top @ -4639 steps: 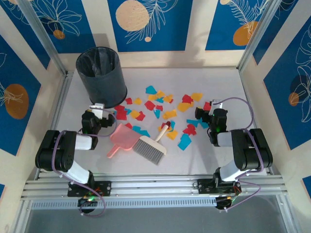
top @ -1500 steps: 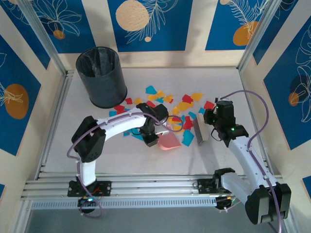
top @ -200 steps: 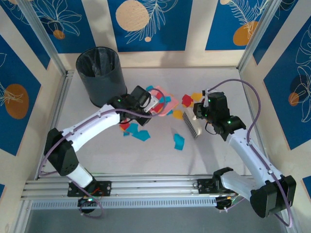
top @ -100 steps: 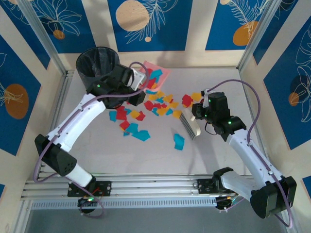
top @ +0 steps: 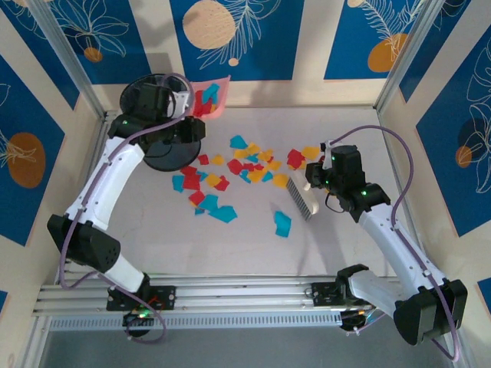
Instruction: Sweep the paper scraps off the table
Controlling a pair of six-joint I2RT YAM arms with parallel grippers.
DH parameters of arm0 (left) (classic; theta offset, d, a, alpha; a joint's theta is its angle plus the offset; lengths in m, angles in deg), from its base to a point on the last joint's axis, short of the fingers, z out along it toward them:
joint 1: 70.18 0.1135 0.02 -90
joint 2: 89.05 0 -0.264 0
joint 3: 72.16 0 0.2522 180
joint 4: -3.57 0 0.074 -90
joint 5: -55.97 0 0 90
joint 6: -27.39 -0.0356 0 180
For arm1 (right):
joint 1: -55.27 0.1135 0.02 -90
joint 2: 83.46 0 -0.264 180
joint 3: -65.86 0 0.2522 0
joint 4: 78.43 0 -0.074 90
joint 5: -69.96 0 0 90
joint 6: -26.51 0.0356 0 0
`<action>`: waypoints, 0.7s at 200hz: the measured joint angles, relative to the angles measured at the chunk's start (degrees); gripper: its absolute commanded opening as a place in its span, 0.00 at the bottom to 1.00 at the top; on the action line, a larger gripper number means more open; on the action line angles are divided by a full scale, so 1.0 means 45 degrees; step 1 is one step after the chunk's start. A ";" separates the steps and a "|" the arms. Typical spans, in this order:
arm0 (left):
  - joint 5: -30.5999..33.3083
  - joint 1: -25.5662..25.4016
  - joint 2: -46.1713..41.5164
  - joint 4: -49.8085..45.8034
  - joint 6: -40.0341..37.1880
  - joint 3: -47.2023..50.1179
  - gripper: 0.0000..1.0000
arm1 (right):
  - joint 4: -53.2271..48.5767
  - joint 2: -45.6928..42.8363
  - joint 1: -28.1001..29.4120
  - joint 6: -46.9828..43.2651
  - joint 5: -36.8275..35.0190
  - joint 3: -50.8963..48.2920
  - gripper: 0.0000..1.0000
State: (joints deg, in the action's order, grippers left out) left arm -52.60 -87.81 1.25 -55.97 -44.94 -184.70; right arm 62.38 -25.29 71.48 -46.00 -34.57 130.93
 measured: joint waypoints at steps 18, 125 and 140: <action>-0.0627 0.0461 0.0151 0.0180 0.0457 -0.0083 0.00 | 0.0005 0.0000 -0.0044 0.0000 0.0005 0.0000 0.00; -0.3084 0.2472 0.0729 0.1991 0.3264 -0.0107 0.00 | -0.0228 0.0413 -0.0107 0.0005 0.0243 0.0355 0.00; -0.3308 0.2705 0.0729 0.2351 0.3701 0.0126 0.00 | -0.0223 0.0461 -0.0107 0.0005 0.0238 0.0408 0.00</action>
State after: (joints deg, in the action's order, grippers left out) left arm -67.48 -75.63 4.53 -45.39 -28.29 -184.13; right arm 61.38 -23.21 70.99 -45.97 -33.50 132.77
